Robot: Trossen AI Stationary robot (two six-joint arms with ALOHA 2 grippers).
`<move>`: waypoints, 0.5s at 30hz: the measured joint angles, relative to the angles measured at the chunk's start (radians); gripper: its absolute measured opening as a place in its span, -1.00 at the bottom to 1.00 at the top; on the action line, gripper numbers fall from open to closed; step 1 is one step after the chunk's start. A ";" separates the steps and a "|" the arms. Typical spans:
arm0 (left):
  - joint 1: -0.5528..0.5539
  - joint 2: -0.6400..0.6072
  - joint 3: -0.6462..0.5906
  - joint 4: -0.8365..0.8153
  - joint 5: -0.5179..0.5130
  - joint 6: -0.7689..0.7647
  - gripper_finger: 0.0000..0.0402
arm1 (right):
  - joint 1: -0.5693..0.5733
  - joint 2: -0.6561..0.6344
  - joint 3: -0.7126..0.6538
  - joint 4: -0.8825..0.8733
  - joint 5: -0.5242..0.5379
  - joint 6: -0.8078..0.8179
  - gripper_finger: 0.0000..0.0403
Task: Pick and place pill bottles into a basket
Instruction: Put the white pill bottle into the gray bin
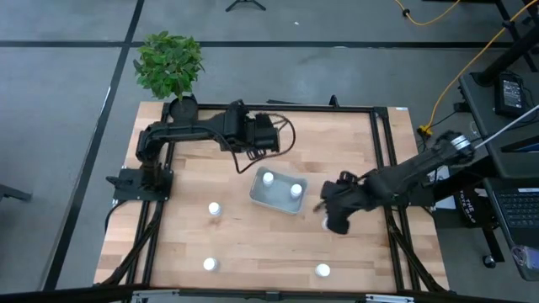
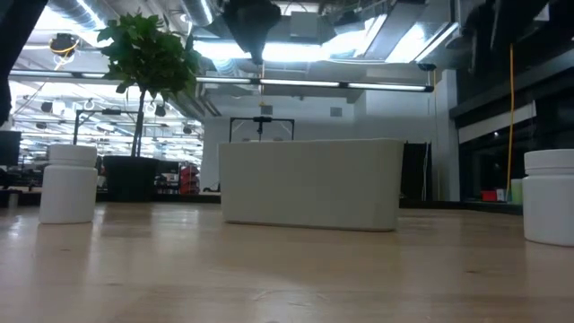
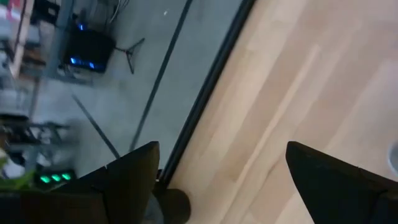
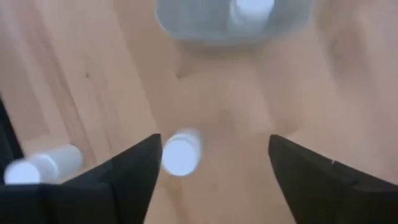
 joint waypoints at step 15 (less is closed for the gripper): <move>-0.126 0.000 0.000 0.004 -0.008 0.069 0.71 | -0.015 0.122 0.001 0.025 -0.152 0.494 0.91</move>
